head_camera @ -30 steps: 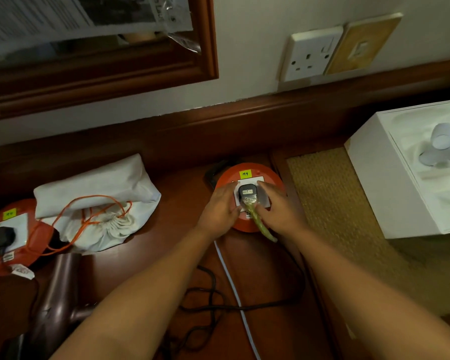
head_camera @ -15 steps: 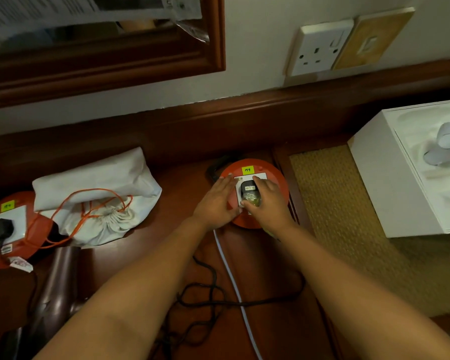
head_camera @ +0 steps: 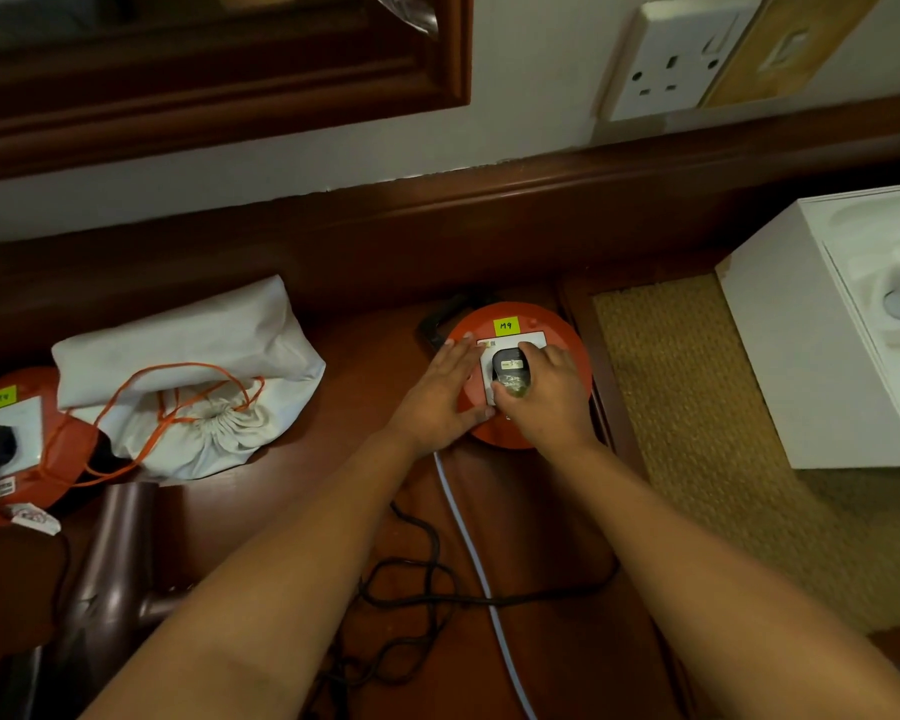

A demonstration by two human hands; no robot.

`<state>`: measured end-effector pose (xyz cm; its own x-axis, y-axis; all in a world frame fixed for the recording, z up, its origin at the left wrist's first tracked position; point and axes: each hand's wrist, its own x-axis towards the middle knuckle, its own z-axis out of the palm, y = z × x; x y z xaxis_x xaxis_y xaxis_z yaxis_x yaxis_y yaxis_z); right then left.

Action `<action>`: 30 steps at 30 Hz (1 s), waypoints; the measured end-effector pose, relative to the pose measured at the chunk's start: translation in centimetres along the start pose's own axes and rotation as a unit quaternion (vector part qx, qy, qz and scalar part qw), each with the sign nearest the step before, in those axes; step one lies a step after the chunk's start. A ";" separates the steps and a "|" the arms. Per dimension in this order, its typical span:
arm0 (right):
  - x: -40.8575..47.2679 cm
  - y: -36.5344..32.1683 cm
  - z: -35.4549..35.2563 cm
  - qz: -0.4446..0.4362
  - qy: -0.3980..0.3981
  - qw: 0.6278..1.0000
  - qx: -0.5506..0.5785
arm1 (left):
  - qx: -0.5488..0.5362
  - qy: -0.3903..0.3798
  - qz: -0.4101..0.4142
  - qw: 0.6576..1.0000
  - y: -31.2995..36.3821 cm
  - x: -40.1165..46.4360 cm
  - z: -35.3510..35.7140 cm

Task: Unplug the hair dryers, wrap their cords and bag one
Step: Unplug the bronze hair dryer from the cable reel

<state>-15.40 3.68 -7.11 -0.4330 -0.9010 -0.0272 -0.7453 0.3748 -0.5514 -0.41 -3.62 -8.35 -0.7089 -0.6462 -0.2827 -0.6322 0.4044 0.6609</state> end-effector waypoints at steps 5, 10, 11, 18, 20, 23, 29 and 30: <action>0.0 -0.1 0.2 -0.005 0.027 1.000 -0.009 | -0.008 0.003 0.004 1.000 0.0 0.0 0.0; 0.2 -0.4 0.2 0.013 0.015 1.000 -0.012 | -0.007 0.004 0.006 1.000 -0.1 0.0 0.0; 0.2 -0.4 0.1 0.021 0.008 1.000 -0.011 | -0.006 0.005 0.005 1.000 -0.1 0.0 0.0; 0.1 -0.6 0.1 0.032 0.001 0.999 -0.016 | 0.002 0.004 0.006 1.000 -0.2 0.0 0.0; 0.1 -0.8 0.0 0.036 0.002 0.999 -0.017 | 0.000 0.004 0.006 1.000 -0.1 0.0 0.0; 0.1 -1.1 -0.1 0.052 0.006 0.998 -0.026 | -0.004 0.001 0.003 1.000 0.0 0.0 0.0; 0.2 -1.0 -0.2 0.054 0.012 0.998 -0.020 | -0.002 -0.001 0.005 1.000 -0.1 0.1 -0.1; 0.1 -0.9 -0.3 0.054 0.023 0.998 -0.010 | -0.001 0.000 0.007 1.000 -0.1 0.1 0.0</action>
<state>-14.95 3.30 -6.40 -0.5332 -0.8446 -0.0477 -0.7027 0.4736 -0.5310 -0.39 -3.75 -8.44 -0.7175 -0.6401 -0.2746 -0.6223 0.4121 0.6655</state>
